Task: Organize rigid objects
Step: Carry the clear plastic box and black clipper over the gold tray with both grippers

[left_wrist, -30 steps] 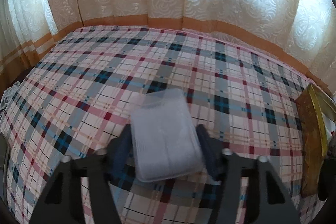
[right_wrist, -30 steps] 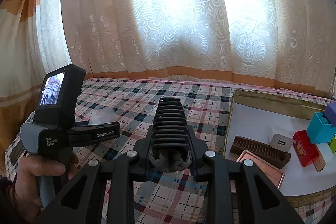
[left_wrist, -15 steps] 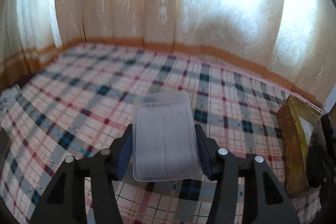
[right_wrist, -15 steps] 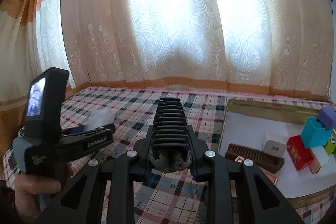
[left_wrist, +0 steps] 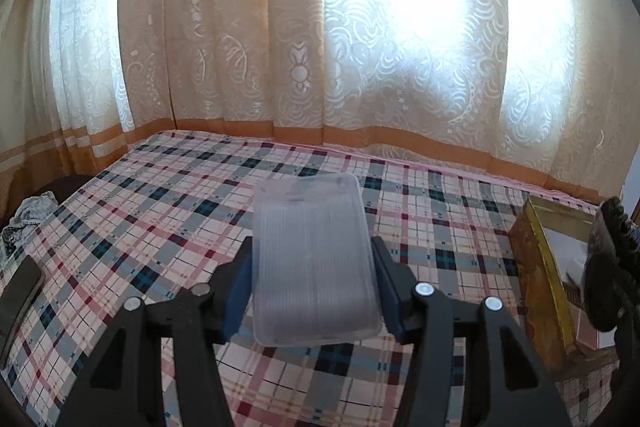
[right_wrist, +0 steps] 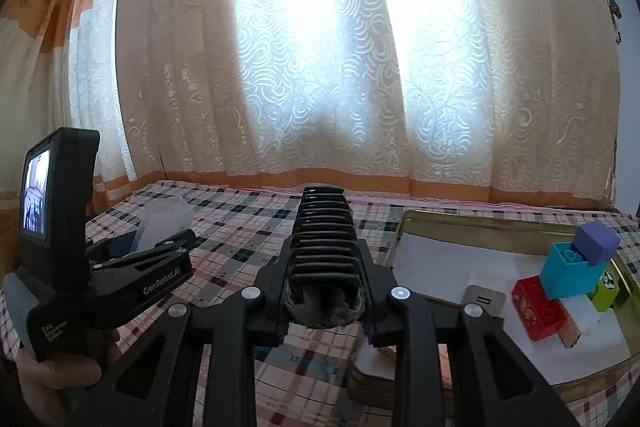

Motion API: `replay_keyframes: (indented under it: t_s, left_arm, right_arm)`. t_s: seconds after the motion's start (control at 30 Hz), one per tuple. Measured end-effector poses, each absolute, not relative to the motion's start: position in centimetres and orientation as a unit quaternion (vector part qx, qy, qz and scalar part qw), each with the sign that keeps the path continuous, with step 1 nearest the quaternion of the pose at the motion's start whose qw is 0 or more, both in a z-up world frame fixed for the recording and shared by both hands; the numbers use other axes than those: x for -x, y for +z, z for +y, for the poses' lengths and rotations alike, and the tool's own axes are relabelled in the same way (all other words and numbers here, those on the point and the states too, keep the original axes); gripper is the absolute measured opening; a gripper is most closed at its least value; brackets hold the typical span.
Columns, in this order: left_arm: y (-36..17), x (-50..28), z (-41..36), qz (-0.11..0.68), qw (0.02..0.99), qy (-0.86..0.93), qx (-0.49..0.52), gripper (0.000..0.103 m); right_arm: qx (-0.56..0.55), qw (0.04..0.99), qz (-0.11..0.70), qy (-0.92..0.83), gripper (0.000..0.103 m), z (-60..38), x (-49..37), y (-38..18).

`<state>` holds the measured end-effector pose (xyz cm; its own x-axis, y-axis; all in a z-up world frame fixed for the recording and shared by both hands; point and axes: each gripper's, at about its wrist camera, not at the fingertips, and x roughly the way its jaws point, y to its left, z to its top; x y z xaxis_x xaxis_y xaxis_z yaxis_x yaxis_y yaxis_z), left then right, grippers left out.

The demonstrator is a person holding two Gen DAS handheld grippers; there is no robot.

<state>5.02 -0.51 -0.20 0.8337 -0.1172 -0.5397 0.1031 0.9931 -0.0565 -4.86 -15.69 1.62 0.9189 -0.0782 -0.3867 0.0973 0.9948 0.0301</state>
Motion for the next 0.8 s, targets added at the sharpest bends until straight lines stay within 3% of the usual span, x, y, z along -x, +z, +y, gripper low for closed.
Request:
replay_keyframes:
  t_s: [0.8]
  left_arm:
    - [1.0, -0.7, -6.2, 0.255, 0.962, -0.102, 0.009, 0.054]
  right_arm:
    - [0.012, 0.982, 0.173, -0.078, 0.03, -20.2, 8.5, 2.3]
